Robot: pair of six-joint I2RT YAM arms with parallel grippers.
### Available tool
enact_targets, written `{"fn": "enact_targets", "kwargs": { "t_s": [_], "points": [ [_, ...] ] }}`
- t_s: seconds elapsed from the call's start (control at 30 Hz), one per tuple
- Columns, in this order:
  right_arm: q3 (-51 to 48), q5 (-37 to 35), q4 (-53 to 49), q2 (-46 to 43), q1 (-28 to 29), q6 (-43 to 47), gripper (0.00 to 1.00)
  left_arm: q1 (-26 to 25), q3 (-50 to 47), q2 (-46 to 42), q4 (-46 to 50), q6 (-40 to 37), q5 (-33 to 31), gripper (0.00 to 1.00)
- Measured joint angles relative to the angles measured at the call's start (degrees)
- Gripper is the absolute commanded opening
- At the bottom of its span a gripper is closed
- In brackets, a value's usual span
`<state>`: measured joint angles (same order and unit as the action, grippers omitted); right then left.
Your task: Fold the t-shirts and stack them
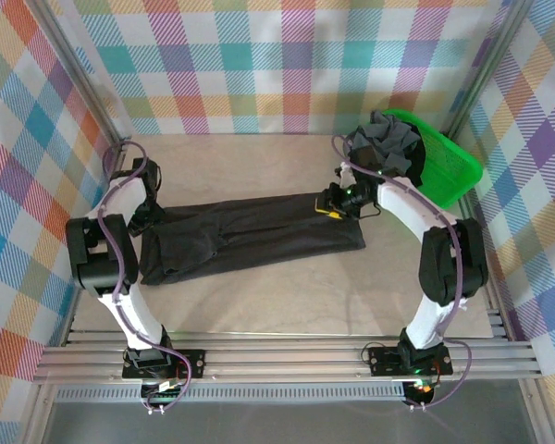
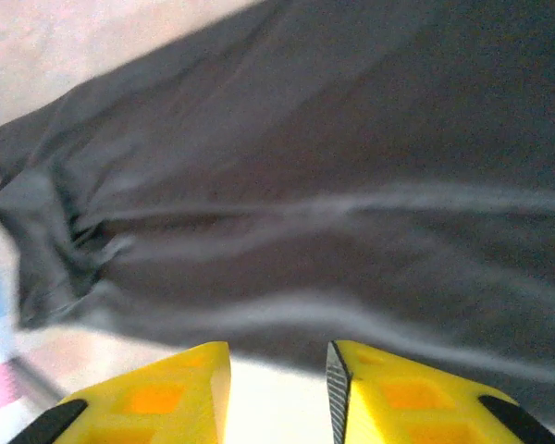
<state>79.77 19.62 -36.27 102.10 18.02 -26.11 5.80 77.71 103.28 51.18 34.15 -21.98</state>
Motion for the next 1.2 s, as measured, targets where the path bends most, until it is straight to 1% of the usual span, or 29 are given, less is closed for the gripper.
{"fn": "enact_targets", "kwargs": {
  "t_s": [0.07,0.17,0.23,0.3,0.37,0.47,0.57,0.67,0.77,0.87,0.97,1.1,1.2],
  "points": [
    [4.2,-4.7,-1.7,3.6,0.0,1.6,0.25,-2.6,-2.4,-4.3,0.6,4.0,1.6,0.27],
    [11.5,-10.6,-4.5,10.6,0.0,4.2,0.23,-7.6,-8.8,-10.4,-0.3,12.0,7.4,0.24],
    [15.9,-13.6,-5.9,15.2,0.0,5.6,0.23,-10.2,-12.2,-11.0,-0.7,17.2,11.3,0.22],
    [19.0,-16.2,-7.0,19.2,0.0,6.5,0.23,-11.9,-14.2,-8.6,-1.0,22.0,14.6,0.21],
    [20.6,-18.0,-8.2,21.9,0.0,7.2,0.23,-12.5,-14.4,-5.6,-1.3,25.3,16.6,0.22],
    [21.6,-19.8,-10.0,24.8,0.0,7.8,0.23,-12.5,-13.3,-1.1,-1.8,28.6,17.4,0.21],
    [21.2,-20.9,-11.7,25.8,0.0,8.3,0.23,-12.3,-8.7,3.3,0.9,29.5,17.2,0.21],
    [19.3,-21.9,-11.7,24.8,0.0,8.6,0.23,-11.8,-2.4,8.1,3.5,29.2,17.0,0.20],
    [14.1,-23.2,-11.5,21.4,0.4,8.6,0.23,-11.2,6.6,14.2,7.0,27.2,16.5,0.20],
    [6.9,-25.1,-11.8,16.8,1.9,7.5,0.23,-11.3,19.1,21.7,9.6,23.9,16.3,0.19],
    [-1.1,-25.8,-12.4,11.4,4.5,4.8,0.22,-12.1,36.2,31.3,11.3,20.1,16.2,0.19],
    [-12.3,-24.0,-12.2,3.6,9.0,-0.8,0.25,-14.6,55.9,42.4,9.4,16.6,17.0,0.20],
    [-18.1,-20.4,-11.4,-0.4,13.7,-5.4,0.26,-17.5,63.0,46.9,4.6,15.7,19.6,0.22]
  ]
}}
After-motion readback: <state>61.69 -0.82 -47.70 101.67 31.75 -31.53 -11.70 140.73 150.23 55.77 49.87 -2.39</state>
